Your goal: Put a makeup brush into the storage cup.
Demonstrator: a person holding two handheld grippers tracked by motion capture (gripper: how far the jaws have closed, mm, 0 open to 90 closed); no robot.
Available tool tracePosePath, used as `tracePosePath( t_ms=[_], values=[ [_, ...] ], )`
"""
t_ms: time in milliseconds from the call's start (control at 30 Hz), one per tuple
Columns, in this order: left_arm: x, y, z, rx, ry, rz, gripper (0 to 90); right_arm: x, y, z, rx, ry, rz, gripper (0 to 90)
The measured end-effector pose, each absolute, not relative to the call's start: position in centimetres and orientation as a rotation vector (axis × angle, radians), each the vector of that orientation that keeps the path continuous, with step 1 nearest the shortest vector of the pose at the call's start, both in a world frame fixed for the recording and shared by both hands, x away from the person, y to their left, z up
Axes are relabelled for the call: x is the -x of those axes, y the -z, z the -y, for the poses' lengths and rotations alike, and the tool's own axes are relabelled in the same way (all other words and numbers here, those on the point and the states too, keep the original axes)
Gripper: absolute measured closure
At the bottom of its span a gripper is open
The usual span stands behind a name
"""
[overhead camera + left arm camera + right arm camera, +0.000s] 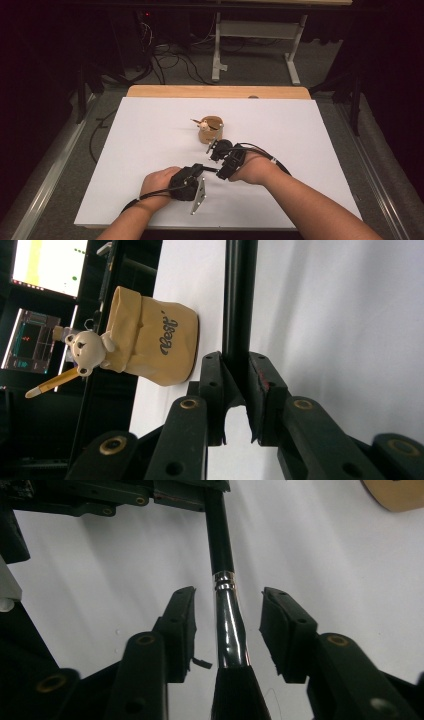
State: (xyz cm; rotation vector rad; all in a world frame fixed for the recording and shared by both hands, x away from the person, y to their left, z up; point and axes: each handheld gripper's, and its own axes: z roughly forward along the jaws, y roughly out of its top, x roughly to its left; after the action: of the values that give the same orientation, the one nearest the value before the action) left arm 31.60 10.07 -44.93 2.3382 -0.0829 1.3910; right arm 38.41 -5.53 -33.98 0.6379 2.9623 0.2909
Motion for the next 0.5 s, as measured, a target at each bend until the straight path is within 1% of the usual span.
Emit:
tracePosePath(
  t_ms=[333, 500],
  values=[
    [-31.7, 44.9, -10.2, -2.329, -1.390, 0.063, 78.6, -38.6, 33.3, 6.2, -0.638, -0.280, -2.944, 42.1],
    [-31.7, 44.8, -10.3, -2.332, -1.399, 0.062, 78.6, -38.6, 33.0, 6.8, -0.644, -0.283, -2.939, 37.8]
  ],
)
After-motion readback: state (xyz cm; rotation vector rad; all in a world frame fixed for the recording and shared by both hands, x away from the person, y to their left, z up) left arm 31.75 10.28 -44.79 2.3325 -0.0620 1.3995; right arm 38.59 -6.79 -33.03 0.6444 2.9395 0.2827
